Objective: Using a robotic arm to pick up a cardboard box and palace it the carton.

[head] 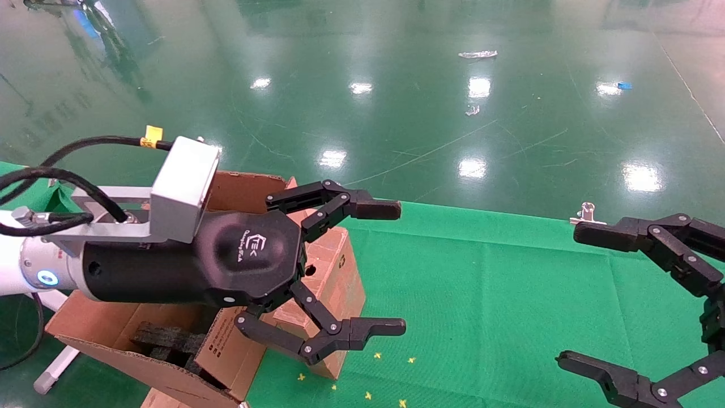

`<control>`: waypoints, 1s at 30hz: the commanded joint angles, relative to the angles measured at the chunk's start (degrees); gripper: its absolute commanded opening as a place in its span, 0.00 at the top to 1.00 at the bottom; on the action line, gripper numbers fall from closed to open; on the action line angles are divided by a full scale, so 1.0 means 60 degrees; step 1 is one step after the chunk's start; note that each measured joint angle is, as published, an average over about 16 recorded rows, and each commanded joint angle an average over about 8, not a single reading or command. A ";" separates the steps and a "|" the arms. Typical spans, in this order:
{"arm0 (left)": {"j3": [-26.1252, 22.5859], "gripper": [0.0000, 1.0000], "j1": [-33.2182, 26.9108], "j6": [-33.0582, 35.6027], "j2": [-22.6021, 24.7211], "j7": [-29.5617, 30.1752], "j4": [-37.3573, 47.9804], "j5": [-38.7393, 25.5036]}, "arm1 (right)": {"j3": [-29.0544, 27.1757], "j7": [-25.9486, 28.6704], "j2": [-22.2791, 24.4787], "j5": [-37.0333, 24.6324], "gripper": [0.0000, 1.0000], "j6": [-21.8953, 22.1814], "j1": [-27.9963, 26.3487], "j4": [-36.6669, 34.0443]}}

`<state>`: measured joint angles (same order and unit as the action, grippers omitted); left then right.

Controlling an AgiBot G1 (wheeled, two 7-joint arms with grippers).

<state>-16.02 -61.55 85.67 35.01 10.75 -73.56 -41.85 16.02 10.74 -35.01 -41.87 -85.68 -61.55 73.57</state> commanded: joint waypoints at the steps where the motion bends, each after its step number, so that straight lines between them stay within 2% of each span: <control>1: 0.0000 0.00 0.0000 0.0000 0.0000 0.0000 0.0000 0.0000 | 0.0000 0.0000 0.0000 0.0000 0.00 0.0000 0.0000 0.0000; 11: -0.0026 0.00 -0.0015 0.0019 -0.0006 -0.0005 -0.0003 -0.0056 | 0.0001 -0.0001 -0.0001 0.0003 0.00 -0.0001 -0.0001 -0.0003; 16: -0.0298 0.00 -0.0183 0.0121 0.0039 -0.0009 0.0061 -0.0594 | 0.0005 -0.0005 -0.0001 0.0004 0.00 -0.0002 -0.0004 -0.0007; 22: -0.1229 0.00 -0.1028 0.0400 0.0240 0.0390 0.0286 -0.2445 | 0.0010 -0.0007 0.0000 0.0007 0.00 -0.0002 -0.0007 -0.0009; 30: -0.2830 0.00 -0.3285 0.0838 0.0716 0.0857 0.0326 -0.5326 | 0.0016 -0.0010 0.0003 0.0011 0.00 0.0000 -0.0008 -0.0010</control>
<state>-33.73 -81.80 90.43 39.14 15.39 -71.70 -73.00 16.12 10.68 -34.99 -41.80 -85.67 -61.60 73.51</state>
